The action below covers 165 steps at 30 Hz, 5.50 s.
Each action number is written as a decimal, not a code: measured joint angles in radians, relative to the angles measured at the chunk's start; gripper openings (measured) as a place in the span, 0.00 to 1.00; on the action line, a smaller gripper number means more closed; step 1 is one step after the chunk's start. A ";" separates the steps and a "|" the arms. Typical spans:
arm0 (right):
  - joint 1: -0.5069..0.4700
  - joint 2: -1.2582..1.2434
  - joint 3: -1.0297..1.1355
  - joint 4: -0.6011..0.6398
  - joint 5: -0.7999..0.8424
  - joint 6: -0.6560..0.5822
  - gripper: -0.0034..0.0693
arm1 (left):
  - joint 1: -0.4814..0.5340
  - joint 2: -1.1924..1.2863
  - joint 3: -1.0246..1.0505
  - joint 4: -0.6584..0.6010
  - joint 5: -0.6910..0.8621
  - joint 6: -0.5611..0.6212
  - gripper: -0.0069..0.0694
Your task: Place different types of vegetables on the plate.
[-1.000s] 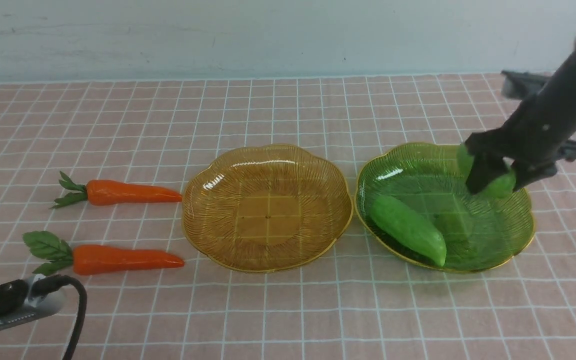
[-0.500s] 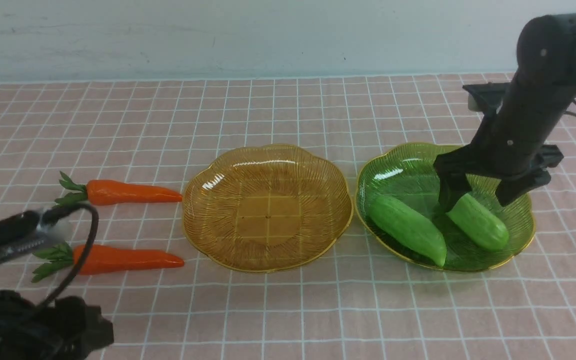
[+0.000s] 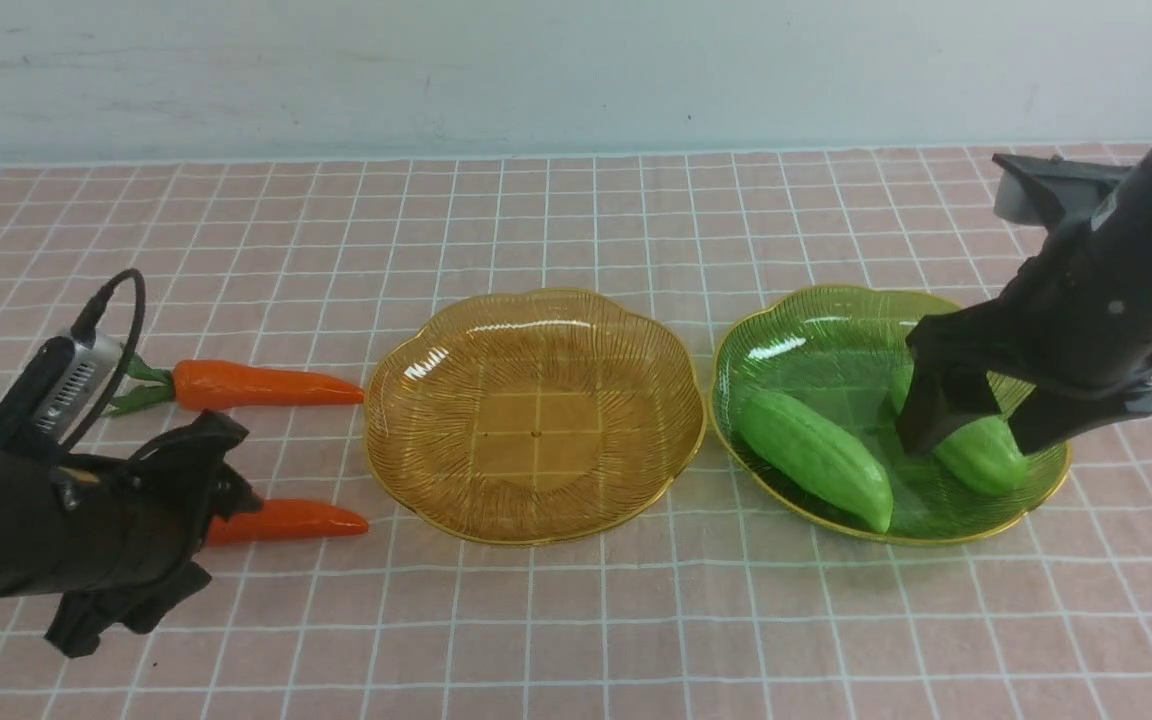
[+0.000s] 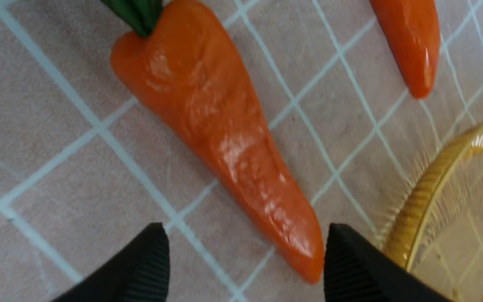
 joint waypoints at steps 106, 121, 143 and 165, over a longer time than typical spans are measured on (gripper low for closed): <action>0.000 0.000 0.006 0.050 0.000 -0.062 0.80 | -0.106 0.501 -0.954 0.106 0.708 0.399 0.82; 0.000 0.000 0.006 0.054 0.000 -0.062 0.80 | 0.129 0.578 -0.954 0.142 0.626 -0.107 0.75; 0.000 0.000 0.006 0.054 0.000 -0.062 0.80 | 0.130 0.666 -0.954 0.139 0.604 -0.194 0.66; 0.000 -0.011 0.006 0.045 0.000 -0.099 0.78 | -0.052 0.585 -1.233 0.283 1.068 0.383 0.30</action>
